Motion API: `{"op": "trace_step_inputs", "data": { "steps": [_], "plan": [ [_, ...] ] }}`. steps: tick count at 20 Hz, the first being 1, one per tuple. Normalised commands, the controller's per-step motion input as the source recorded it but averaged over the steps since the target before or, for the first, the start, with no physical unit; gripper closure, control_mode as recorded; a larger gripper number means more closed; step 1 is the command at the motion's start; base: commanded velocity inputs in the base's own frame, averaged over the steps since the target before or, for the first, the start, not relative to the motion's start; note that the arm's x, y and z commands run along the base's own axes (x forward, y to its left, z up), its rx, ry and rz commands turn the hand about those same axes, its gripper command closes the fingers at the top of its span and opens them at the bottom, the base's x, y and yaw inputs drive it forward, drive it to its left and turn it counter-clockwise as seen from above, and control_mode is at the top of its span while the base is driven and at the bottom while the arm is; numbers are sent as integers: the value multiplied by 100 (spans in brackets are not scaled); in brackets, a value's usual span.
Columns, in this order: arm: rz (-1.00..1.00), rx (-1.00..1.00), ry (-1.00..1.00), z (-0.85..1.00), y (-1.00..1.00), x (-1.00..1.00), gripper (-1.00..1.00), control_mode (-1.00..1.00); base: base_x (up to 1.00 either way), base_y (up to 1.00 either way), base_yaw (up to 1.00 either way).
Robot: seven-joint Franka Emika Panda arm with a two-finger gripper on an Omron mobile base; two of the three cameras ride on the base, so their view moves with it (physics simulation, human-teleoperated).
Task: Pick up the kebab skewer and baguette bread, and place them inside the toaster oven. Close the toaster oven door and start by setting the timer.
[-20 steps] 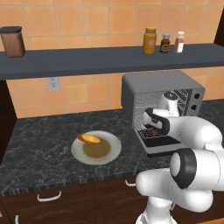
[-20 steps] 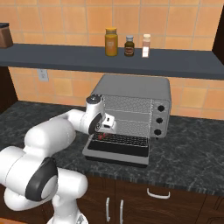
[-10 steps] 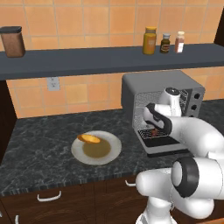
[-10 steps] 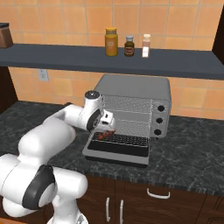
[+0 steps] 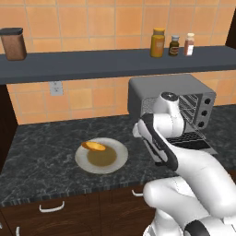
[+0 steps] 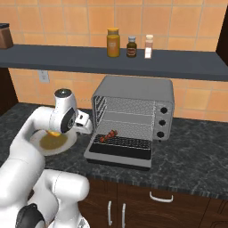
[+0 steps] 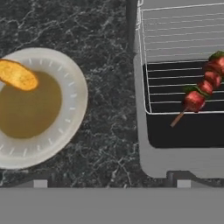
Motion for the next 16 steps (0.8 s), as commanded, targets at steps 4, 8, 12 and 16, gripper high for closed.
{"op": "trace_step_inputs", "data": {
  "steps": [4, 8, 12, 16],
  "plan": [
    [25, 0, 0, 21, 100, -9, -100, -100, 0, 0, 0],
    [38, 0, 0, 5, 95, 21, -100, -100, 0, 0, 0],
    [40, -4, 2, -1, 70, 76, -100, -100, 0, 0, 0],
    [27, -11, 7, -7, 56, 99, -100, -100, 0, 0, 0]
  ]
}}
